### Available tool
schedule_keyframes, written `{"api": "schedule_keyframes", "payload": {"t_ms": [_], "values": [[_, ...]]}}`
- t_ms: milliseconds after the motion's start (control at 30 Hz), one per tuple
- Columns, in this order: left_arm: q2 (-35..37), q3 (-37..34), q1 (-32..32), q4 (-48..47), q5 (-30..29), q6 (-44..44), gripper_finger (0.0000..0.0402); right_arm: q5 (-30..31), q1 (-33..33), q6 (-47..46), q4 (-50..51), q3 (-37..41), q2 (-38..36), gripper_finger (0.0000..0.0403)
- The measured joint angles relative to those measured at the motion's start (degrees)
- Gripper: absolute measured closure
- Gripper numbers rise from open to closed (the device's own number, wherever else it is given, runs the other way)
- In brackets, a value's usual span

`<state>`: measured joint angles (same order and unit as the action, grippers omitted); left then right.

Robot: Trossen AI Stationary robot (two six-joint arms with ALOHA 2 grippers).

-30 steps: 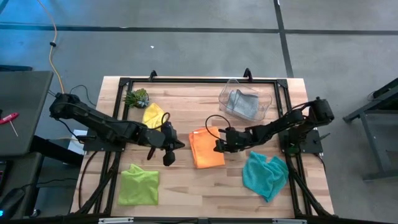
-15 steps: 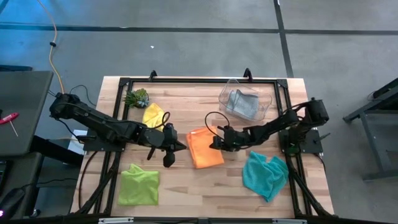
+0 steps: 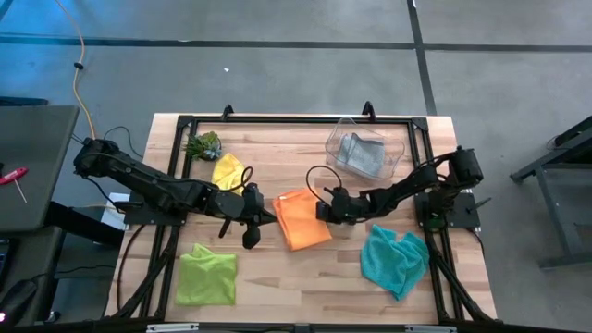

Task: Fold microfiber towels
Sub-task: Put the orange microfiber towel into the transparent bin

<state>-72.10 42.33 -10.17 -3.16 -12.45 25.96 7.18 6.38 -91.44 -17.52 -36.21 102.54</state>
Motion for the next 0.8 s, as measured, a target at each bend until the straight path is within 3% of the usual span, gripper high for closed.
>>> {"api": "schedule_keyframes", "payload": {"t_ms": [100,400,800], "values": [[0.0,0.0,0.0,0.0,0.0,0.0,0.0402,1.2,-0.1,0.8,0.3,0.0,0.0,0.0393],[0.2,0.0,0.0,0.0,-0.2,-0.7,0.0402,0.7,-0.1,5.1,2.5,0.4,-3.1,0.04],[7.3,0.0,0.0,0.6,-3.8,-1.1,0.0401,-0.5,-0.1,8.0,6.6,0.7,-12.9,0.0402]]}}
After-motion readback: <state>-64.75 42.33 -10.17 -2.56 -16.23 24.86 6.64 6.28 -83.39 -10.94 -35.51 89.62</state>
